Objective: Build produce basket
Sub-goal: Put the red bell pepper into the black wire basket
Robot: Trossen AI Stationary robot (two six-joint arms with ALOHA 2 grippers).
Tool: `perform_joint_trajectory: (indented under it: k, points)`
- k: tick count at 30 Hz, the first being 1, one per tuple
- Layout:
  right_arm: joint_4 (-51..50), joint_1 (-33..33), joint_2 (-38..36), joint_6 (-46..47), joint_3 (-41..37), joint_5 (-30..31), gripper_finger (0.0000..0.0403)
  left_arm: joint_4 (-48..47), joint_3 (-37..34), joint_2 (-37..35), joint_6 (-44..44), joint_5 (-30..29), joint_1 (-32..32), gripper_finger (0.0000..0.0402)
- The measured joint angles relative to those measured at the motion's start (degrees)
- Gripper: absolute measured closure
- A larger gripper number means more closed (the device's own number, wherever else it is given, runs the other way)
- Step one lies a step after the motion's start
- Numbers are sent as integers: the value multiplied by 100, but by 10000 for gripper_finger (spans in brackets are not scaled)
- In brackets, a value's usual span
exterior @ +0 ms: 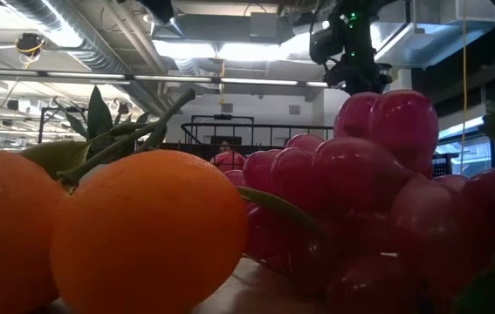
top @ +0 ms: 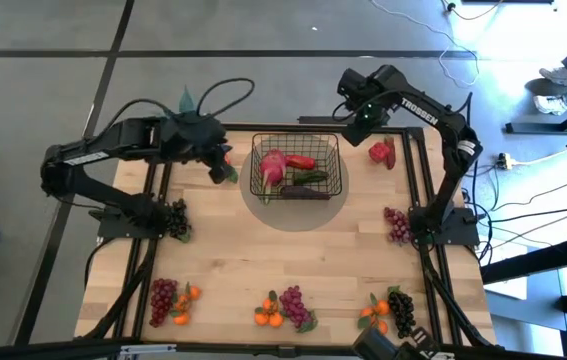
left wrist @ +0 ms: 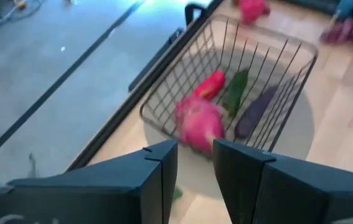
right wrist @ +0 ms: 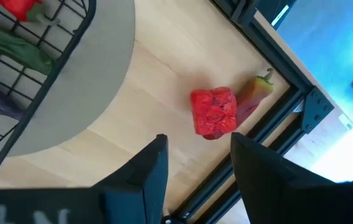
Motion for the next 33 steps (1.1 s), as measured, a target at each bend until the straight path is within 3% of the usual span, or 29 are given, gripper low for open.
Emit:
perform_joint_trajectory:
  k: [10, 33]
  points:
    - [-2, 0, -453, 273, 0, 28, 243, 23, 7, 203, 209, -2, 5, 311]
    - [-1, 7, -552, 638, 0, -1122, 243, 93, 17, 233, 442, -15, 3, 311]
